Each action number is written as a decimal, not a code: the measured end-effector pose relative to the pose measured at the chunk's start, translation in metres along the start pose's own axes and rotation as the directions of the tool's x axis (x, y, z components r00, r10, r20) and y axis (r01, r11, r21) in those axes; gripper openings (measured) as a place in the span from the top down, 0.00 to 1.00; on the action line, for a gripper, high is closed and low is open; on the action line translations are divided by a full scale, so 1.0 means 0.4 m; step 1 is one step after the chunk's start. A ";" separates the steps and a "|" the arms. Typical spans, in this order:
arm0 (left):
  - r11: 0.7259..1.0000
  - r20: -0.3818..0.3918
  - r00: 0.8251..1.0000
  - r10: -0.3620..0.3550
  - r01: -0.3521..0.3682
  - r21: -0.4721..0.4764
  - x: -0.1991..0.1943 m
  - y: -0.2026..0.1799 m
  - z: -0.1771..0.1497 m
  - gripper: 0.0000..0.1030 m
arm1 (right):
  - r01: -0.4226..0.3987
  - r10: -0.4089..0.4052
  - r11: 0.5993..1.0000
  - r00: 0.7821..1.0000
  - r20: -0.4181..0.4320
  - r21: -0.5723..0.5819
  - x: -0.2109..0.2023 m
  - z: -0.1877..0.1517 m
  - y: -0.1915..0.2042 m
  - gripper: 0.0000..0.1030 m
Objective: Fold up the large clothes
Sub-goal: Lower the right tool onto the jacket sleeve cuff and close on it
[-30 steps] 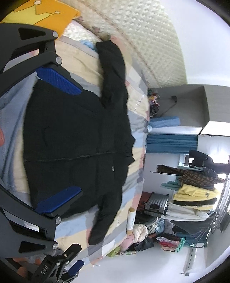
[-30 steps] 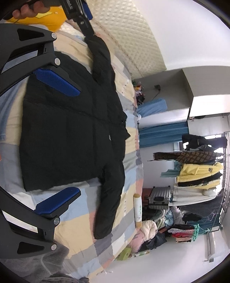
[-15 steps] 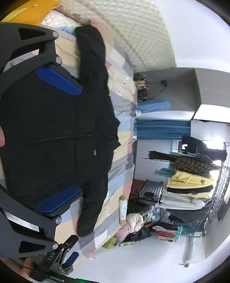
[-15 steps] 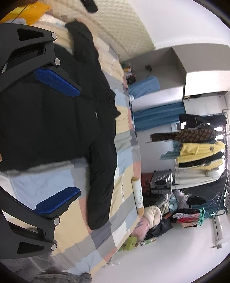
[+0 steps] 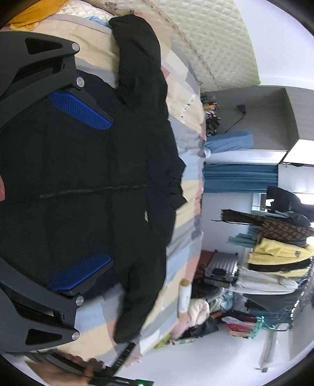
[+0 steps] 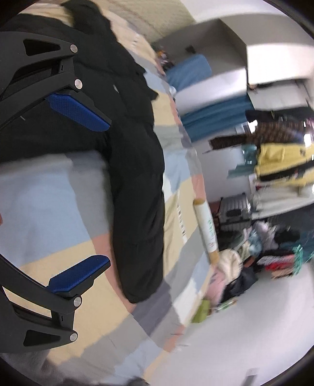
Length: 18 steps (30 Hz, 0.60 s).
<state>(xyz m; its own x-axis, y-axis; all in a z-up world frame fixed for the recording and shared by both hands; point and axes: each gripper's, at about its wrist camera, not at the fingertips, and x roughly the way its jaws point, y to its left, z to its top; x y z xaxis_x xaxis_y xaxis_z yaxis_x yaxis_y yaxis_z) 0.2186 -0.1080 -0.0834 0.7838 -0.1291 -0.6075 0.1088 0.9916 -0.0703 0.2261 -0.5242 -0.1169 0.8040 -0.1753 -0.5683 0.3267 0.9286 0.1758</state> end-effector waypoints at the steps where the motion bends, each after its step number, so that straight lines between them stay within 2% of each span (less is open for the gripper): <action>1: 1.000 -0.009 1.000 0.005 -0.005 0.004 0.025 0.006 -0.011 0.00 | -0.006 0.006 1.000 1.000 0.004 0.018 0.034 -0.001 -0.028 0.00; 3: 1.000 -0.031 0.999 0.010 -0.010 0.006 0.073 0.019 -0.031 0.00 | 0.026 -0.026 0.997 1.000 -0.001 0.068 0.118 -0.004 -0.102 0.00; 5: 1.000 -0.050 0.999 0.008 -0.009 -0.005 0.121 0.039 -0.047 0.00 | 0.020 -0.018 0.989 1.000 -0.017 0.147 0.183 -0.004 -0.170 0.01; 7: 1.000 -0.055 0.998 0.005 -0.007 -0.030 0.162 0.060 -0.061 0.00 | 0.024 -0.017 0.969 0.999 -0.031 0.245 0.247 -0.012 -0.253 0.01; 10: 0.997 -0.073 0.997 0.005 -0.011 -0.077 0.218 0.094 -0.083 0.00 | 0.023 -0.014 0.943 0.999 -0.030 0.331 0.306 -0.023 -0.329 0.03; 15: 0.990 -0.129 0.992 0.005 -0.022 -0.138 0.291 0.139 -0.119 0.00 | 0.012 0.020 0.870 0.998 -0.060 0.493 0.381 -0.056 -0.434 0.04; 18: 0.989 -0.138 0.990 0.011 -0.031 -0.144 0.306 0.154 -0.129 0.00 | -0.008 0.026 0.823 0.999 -0.023 0.568 0.401 -0.063 -0.483 0.04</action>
<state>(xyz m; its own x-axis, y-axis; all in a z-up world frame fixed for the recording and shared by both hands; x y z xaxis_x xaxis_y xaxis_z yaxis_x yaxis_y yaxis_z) 0.2897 -0.0622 -0.2030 0.6930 -0.1152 -0.7117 -0.0049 0.9864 -0.1645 0.2795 -0.7234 -0.2623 0.8003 -0.1437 -0.5821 0.5446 0.5803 0.6055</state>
